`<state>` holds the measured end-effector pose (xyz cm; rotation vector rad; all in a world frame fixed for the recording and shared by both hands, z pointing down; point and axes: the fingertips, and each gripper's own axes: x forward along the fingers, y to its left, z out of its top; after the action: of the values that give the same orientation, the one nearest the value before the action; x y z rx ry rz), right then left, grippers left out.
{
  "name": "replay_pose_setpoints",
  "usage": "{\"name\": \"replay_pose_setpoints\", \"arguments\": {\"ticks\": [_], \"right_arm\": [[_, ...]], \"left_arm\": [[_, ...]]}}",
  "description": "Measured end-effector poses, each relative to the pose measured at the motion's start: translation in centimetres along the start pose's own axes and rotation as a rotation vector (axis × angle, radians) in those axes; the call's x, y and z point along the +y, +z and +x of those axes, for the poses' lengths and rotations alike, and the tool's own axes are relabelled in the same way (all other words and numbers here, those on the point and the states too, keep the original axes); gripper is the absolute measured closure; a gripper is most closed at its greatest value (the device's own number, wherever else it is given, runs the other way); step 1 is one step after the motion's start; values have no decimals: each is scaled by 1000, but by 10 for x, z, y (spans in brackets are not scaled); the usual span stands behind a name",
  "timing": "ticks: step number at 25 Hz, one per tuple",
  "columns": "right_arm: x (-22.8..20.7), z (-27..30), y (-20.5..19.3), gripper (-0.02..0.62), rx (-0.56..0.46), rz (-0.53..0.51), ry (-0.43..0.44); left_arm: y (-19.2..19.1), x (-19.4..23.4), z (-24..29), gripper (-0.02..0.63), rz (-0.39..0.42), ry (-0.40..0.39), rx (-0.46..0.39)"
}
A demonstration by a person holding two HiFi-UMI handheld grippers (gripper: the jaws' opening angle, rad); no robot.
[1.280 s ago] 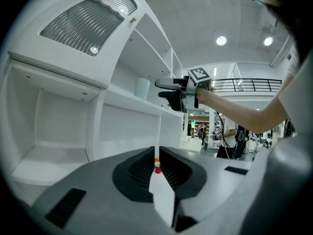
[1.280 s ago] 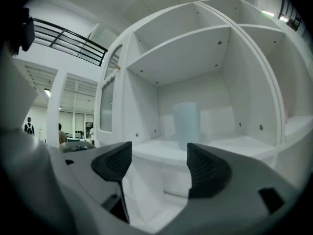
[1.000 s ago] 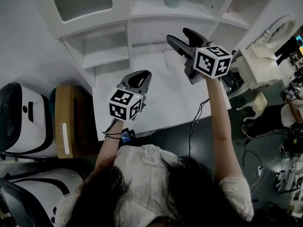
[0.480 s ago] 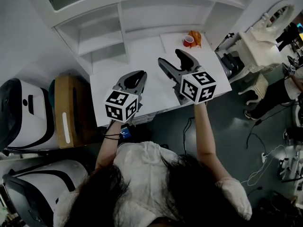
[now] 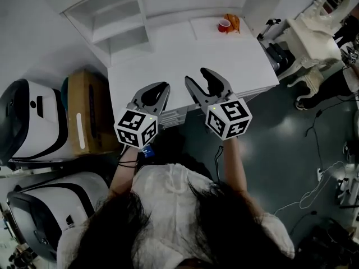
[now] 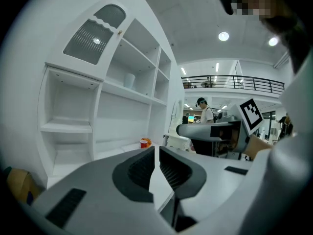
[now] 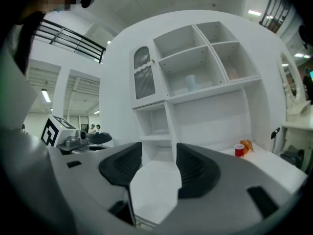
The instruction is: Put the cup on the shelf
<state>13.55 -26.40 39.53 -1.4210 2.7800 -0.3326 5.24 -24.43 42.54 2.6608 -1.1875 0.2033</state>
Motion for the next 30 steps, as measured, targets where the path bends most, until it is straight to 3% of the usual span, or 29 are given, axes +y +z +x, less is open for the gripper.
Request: {"name": "replay_pose_setpoints", "arguments": {"ticks": [10, 22, 30], "right_arm": [[33, -49, -55, 445, 33, 77, -17], [87, -49, -76, 456, 58, 75, 44], [153, -42, -86, 456, 77, 67, 69]], "left_arm": [[-37, -39, -40, 581, -15, 8, 54], [-47, -21, -78, 581, -33, 69, 46], [-53, -6, -142, 581, -13, 95, 24]]}}
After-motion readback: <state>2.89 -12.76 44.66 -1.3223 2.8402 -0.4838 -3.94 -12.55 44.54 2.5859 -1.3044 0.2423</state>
